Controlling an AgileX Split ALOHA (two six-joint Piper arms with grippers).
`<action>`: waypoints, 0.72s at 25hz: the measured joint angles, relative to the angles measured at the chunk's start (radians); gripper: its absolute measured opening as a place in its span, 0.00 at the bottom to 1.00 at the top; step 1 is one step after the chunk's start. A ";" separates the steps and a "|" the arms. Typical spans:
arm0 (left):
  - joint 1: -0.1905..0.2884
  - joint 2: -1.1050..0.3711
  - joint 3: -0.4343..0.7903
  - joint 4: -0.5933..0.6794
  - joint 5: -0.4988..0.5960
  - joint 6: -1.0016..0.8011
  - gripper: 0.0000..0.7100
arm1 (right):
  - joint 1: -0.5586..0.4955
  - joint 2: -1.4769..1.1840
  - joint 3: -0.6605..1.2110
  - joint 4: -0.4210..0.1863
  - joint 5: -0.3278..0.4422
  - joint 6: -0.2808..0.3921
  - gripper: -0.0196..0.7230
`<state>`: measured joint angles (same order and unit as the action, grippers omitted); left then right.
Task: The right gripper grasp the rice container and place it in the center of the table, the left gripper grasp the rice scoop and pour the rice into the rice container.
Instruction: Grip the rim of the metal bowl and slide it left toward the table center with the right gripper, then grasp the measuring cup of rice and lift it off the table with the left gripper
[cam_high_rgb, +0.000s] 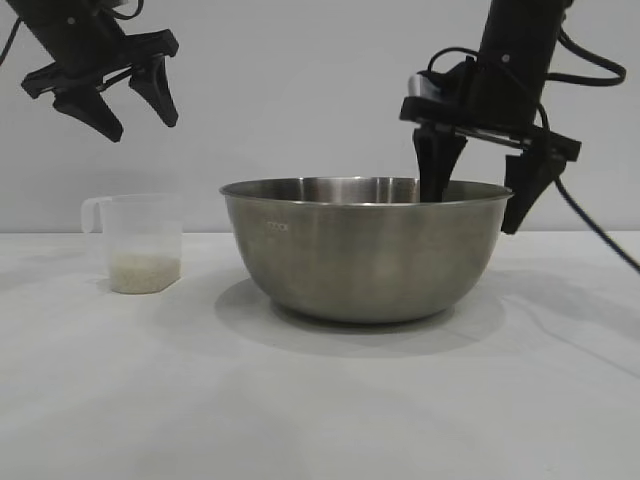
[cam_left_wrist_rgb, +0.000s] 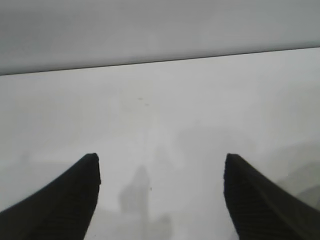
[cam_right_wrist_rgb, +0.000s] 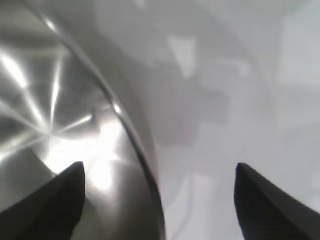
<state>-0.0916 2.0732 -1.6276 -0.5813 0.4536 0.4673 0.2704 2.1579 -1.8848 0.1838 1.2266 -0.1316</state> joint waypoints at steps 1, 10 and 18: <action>0.000 0.000 0.000 0.000 0.000 0.000 0.77 | 0.000 -0.013 0.000 -0.026 0.002 0.012 0.73; 0.000 0.000 0.000 0.000 0.000 0.000 0.77 | 0.000 -0.132 0.000 -0.116 0.009 0.083 0.73; 0.000 0.000 0.000 0.000 0.000 0.000 0.77 | -0.041 -0.171 0.000 -0.161 0.014 0.132 0.73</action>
<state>-0.0916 2.0732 -1.6276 -0.5813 0.4536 0.4673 0.2292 1.9870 -1.8848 0.0232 1.2402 0.0000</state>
